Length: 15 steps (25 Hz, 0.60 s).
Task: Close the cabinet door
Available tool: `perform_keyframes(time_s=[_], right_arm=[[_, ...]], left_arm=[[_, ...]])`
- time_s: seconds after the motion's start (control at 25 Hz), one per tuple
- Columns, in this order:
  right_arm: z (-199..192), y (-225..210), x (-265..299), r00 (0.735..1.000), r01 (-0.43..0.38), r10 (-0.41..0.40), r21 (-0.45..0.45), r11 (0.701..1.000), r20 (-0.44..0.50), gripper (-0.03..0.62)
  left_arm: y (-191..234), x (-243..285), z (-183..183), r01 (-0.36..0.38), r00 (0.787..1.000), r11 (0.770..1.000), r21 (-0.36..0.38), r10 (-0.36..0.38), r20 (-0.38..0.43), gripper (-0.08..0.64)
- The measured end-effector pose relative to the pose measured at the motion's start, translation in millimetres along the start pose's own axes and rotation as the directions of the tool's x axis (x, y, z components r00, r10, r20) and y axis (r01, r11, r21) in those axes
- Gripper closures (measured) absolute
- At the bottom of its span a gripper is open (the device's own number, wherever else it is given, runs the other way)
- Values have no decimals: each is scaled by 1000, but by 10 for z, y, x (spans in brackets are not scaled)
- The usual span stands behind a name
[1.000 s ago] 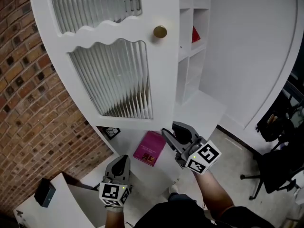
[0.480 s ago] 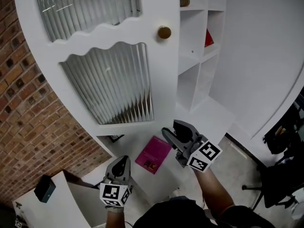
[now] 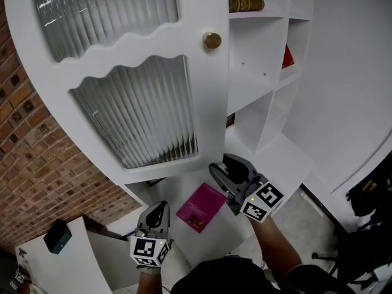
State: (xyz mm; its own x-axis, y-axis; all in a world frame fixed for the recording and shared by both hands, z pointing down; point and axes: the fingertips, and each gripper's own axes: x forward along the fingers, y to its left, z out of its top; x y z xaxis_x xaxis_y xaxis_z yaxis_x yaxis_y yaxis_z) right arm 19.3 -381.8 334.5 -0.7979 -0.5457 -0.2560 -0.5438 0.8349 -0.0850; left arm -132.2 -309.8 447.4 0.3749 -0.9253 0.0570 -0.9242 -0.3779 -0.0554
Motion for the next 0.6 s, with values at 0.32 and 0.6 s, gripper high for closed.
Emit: perform_keyframes(time_s=[0.32, 0.6], right_arm=[[-35, -184, 228, 999, -49, 49, 19, 999, 5, 423], [-67, -302, 399, 997, -78, 78, 29, 997, 2, 422]], left_arm=[[116, 228, 20, -41, 999, 999, 8, 41, -6, 551], [180, 370, -1, -63, 998, 998, 14, 63, -9, 551]])
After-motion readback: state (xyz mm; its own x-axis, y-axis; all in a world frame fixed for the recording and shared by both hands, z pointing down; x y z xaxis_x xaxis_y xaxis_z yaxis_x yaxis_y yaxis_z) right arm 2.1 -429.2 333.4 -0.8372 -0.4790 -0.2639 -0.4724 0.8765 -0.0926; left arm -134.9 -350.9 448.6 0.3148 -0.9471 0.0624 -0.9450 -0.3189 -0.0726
